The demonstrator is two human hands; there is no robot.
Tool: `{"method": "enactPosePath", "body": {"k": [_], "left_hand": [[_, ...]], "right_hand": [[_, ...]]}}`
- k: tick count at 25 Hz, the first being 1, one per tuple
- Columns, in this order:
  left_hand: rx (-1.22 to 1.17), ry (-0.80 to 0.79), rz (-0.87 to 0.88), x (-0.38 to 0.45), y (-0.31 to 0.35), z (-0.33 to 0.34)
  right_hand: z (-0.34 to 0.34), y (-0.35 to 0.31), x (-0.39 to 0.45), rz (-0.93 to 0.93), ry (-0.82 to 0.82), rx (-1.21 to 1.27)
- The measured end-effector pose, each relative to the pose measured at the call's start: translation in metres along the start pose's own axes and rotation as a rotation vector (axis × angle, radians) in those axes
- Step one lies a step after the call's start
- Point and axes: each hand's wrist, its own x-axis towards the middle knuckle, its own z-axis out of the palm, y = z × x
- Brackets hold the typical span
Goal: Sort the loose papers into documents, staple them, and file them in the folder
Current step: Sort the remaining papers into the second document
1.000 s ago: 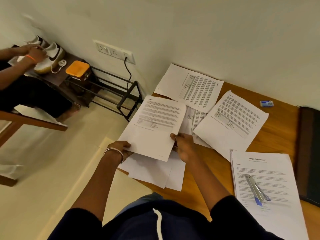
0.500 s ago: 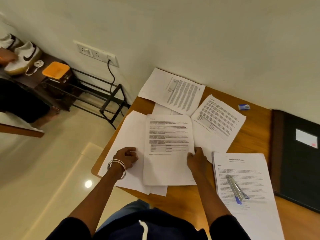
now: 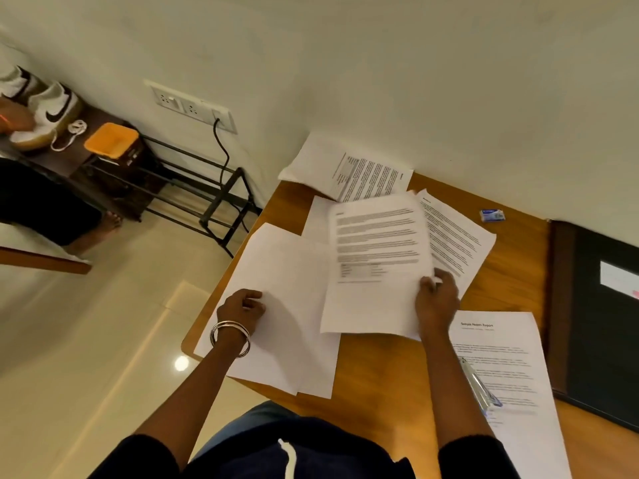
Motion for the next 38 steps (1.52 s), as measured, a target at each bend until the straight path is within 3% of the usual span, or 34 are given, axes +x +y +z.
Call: {"method": "enactPosePath", "body": {"k": [2, 4, 7, 9, 12, 14, 16, 19, 22, 24, 26, 27, 29, 31, 34, 38], "left_hand": [[0.261, 0.162, 0.062, 0.006, -0.004, -0.004], [0.485, 0.208, -0.042, 0.009, -0.008, -0.009], [0.537, 0.149, -0.189, 0.013, -0.014, -0.022], [0.540, 0.122, -0.201, 0.021, -0.020, -0.036], [0.453, 0.233, -0.244, 0.026, -0.015, -0.055], [0.401, 0.359, -0.268, 0.024, 0.006, -0.064], [0.449, 0.455, -0.144, 0.020, 0.042, -0.072], [0.648, 0.515, 0.273, 0.004, 0.105, -0.067], [0.761, 0.227, 0.599, -0.034, 0.143, -0.023], [0.720, -0.126, 0.660, -0.051, 0.139, 0.010], [0.684, -0.446, 0.652, -0.050, 0.117, 0.027], [0.629, -0.518, 0.618, -0.046, 0.104, 0.028], [0.626, -0.447, 0.529, -0.028, 0.077, 0.021], [0.850, -0.339, 0.462, -0.009, 0.048, 0.008], [1.085, -0.377, 0.324, 0.012, 0.013, -0.012], [1.078, -0.391, 0.305, 0.020, -0.008, -0.019]], "right_hand": [[-0.004, 0.001, 0.022, -0.003, 0.062, -0.007], [-0.001, 0.004, 0.035, 0.020, 0.044, -0.056], [0.012, 0.006, 0.033, 0.096, 0.001, -0.199], [0.022, 0.004, 0.017, 0.132, 0.011, -0.480], [0.040, -0.004, -0.013, -0.110, -0.015, -0.683], [0.056, -0.012, -0.028, -0.345, -0.118, -0.557], [0.070, -0.022, -0.040, -0.456, -0.316, -0.312], [0.074, -0.058, -0.062, -0.256, -0.695, 0.210], [0.072, -0.095, -0.075, -0.005, -1.001, 0.625], [0.071, -0.097, -0.069, 0.028, -0.939, 0.657], [0.069, -0.081, -0.056, 0.060, -0.677, 0.482], [0.066, -0.067, -0.048, 0.095, -0.544, 0.369], [0.058, -0.038, -0.034, 0.158, -0.410, 0.193], [0.050, -0.012, -0.026, 0.151, -0.431, 0.044], [0.045, 0.009, -0.021, 0.116, -0.430, -0.091], [0.046, 0.019, -0.017, 0.066, -0.435, -0.093]]}}
